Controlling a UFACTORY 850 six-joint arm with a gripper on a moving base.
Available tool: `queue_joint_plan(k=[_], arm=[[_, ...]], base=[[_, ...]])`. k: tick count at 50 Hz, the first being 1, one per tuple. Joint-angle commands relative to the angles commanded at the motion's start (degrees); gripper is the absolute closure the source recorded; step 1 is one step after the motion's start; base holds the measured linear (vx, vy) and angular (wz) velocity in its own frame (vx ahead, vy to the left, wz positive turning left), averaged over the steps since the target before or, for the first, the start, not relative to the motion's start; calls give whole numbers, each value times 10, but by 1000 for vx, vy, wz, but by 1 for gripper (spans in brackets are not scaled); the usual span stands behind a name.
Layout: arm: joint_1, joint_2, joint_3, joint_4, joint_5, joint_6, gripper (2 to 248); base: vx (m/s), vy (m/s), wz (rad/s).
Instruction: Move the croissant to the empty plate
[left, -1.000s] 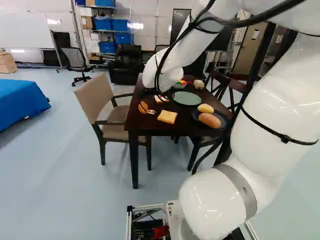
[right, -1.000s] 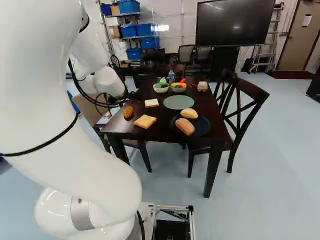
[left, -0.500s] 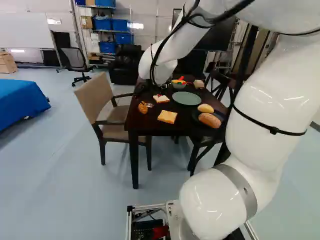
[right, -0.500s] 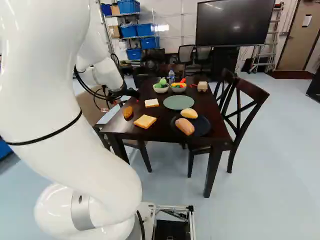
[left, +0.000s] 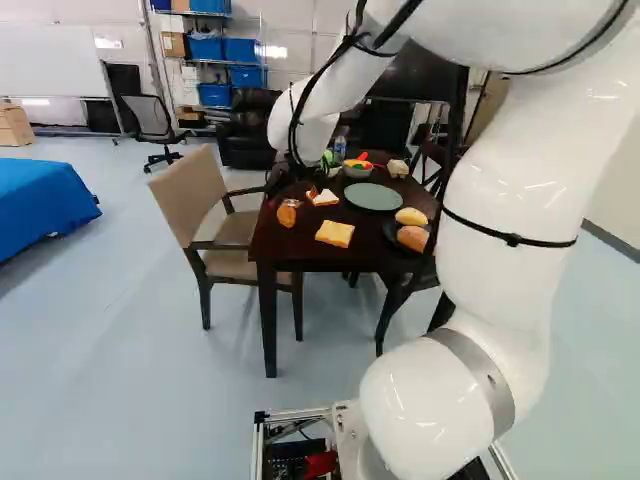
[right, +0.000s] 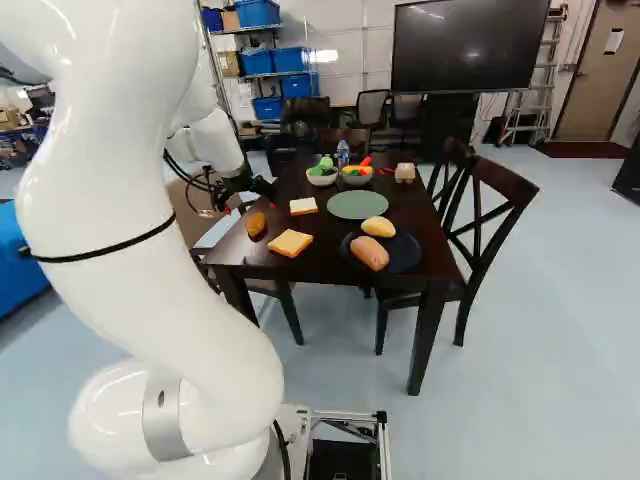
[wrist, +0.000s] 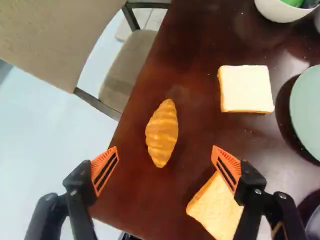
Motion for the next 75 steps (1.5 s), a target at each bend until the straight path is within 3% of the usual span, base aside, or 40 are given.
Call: queue_joint_plan(k=[21, 40, 51, 75], arm=[[5, -58, -69, 5, -89, 0, 3], [3, -130, -133, 5, -94, 0, 3], [-1, -152, -142, 5, -112, 0, 3], [-1, -152, -143, 5, -118, 0, 3]], base=[[0, 0, 0], [0, 0, 0], [0, 0, 0], [0, 0, 0]])
